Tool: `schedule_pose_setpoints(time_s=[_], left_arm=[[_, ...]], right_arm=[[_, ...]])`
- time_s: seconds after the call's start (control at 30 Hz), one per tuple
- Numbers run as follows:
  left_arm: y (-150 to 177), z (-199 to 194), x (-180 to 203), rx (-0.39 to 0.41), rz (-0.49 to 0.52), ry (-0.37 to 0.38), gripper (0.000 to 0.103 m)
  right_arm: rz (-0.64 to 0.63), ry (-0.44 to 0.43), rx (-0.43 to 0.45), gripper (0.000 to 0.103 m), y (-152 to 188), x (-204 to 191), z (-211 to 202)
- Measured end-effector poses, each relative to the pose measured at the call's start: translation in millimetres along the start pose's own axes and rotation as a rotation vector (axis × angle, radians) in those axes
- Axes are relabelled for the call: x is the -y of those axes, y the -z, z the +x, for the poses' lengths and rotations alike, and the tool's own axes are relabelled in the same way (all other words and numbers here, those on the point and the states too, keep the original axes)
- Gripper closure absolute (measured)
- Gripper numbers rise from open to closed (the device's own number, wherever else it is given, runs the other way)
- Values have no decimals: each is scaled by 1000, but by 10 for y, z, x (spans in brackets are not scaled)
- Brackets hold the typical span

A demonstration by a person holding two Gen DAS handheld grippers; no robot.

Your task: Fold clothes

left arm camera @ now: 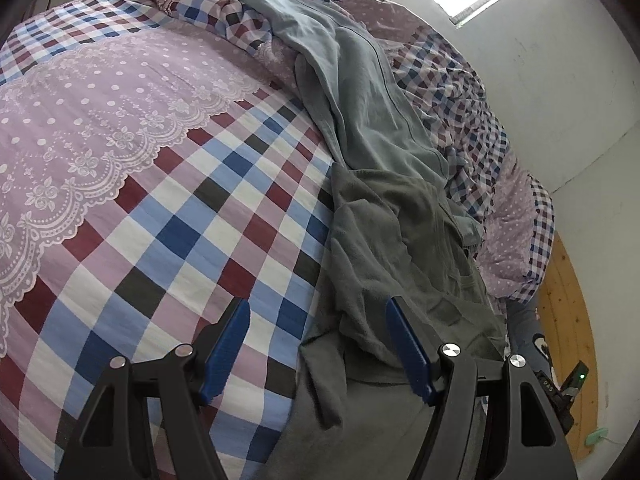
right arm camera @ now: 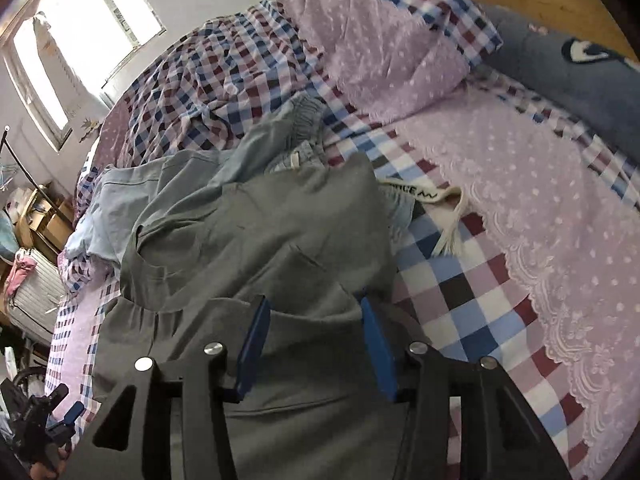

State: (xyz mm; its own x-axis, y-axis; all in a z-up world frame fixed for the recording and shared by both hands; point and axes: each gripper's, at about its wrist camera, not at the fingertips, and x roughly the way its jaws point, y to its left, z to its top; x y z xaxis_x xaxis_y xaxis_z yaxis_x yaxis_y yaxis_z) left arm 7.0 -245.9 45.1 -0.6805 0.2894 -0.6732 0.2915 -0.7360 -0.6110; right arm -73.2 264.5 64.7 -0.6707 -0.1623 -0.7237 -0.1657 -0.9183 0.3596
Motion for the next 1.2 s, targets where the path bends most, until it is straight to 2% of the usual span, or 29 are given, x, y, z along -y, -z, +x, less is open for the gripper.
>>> schedule_pose_setpoints(time_s=[0.1, 0.13, 0.17, 0.2, 0.23, 0.4, 0.47, 0.6, 0.67, 0.7, 0.83, 0.93, 1.0, 1.03, 1.07, 1.1, 1.13, 1.2], left_arm=[[16, 18, 10, -1, 3, -4, 29], [17, 26, 8, -3, 1, -4, 29], [19, 34, 6, -5, 0, -4, 29], [23, 45, 7, -9, 0, -3, 29], [28, 49, 9, -12, 0, -2, 29], [35, 45, 15, -14, 0, 5, 29], [30, 37, 9, -13, -4, 6, 29], [17, 12, -10, -9, -12, 14, 29], [10, 0, -19, -7, -16, 17, 29], [7, -3, -22, -7, -16, 18, 29], [4, -1, -16, -7, -11, 14, 29], [7, 10, -6, -8, -3, 9, 29], [8, 22, 0, -11, 3, 3, 29], [9, 32, 2, -12, 6, 0, 29], [5, 39, -4, -14, 2, -1, 29], [0, 47, -14, -14, -5, 0, 29], [4, 49, -12, -15, -5, 1, 29], [16, 50, -5, -16, -2, 1, 29]], right_arm=[[49, -31, -15, 52, 2, 85, 63], [72, -54, -20, 56, -2, 119, 90], [94, -76, -24, 62, -6, 152, 117], [101, -91, -21, 83, -19, 164, 138], [109, -89, -26, 89, -35, 182, 169], [162, -88, -19, 96, -24, 245, 126], [179, -99, 8, 96, 57, 210, -97], [226, -201, 75, 96, 174, 12, -682], [215, -171, 86, 96, 86, -157, -796], [211, -146, 84, 96, -13, -210, -715], [178, -35, 64, 94, -442, -382, -271], [118, 75, -91, 92, -756, -393, 513], [95, 92, -126, 89, -774, -386, 628], [83, 101, -143, 78, -781, -383, 683], [70, 77, -102, 67, -751, -388, 574], [57, 50, -68, 49, -717, -393, 465], [36, 40, -40, 44, -645, -375, 344], [-4, 23, 15, 44, -499, -338, 101]])
